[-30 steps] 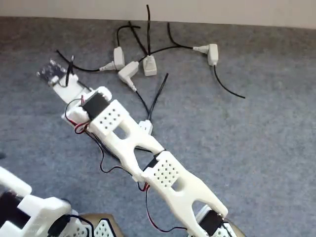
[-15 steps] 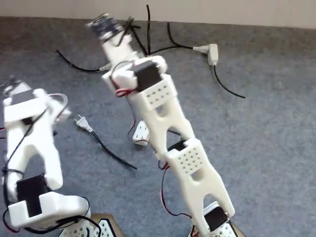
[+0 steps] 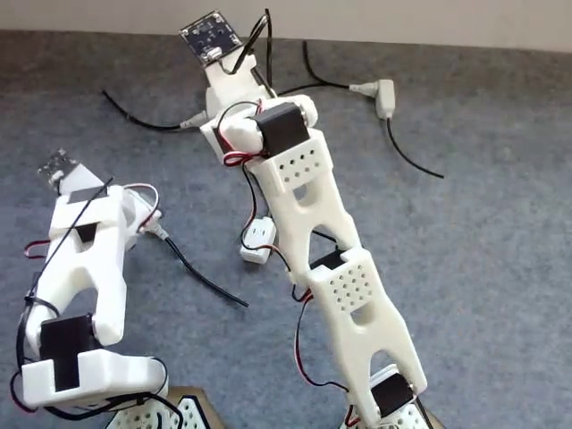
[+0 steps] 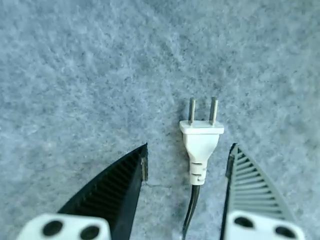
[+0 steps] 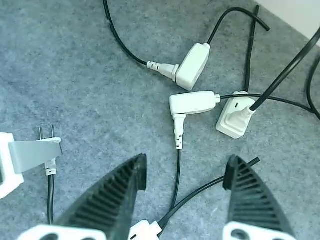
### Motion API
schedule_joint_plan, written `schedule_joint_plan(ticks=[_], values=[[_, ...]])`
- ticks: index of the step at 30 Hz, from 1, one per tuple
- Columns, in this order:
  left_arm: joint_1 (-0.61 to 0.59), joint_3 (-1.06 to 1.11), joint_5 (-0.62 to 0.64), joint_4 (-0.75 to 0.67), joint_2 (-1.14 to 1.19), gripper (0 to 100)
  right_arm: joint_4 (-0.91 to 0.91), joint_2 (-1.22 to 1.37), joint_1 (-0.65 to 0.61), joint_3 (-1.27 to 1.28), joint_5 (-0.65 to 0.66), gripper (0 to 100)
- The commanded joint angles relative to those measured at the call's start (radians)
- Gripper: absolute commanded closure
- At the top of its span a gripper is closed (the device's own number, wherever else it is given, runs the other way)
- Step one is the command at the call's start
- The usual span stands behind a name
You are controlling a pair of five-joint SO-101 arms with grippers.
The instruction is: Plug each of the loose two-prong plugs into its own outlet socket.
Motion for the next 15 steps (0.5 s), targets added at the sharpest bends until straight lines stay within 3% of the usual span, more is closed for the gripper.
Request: schedule_joint_plan(ticks=[1, 8, 11, 15], values=[[0.030, 0.045, 0.061, -0.077, -0.004, 74, 0.041, -0.070, 0.016, -0.070, 0.012, 75.2], [0.091, 0.045, 0.072, -0.087, 0.016, 83, 0.041, -0.070, 0.018, -0.070, 0.009, 75.2], [0.091, -0.050, 0.072, -0.078, 0.110, 85, 0.041, -0.070, 0.027, -0.070, 0.009, 75.2], [0.081, -0.306, 0.072, 0.150, 0.315, 85, 0.042, -0.070, 0.056, -0.070, 0.008, 75.2]])
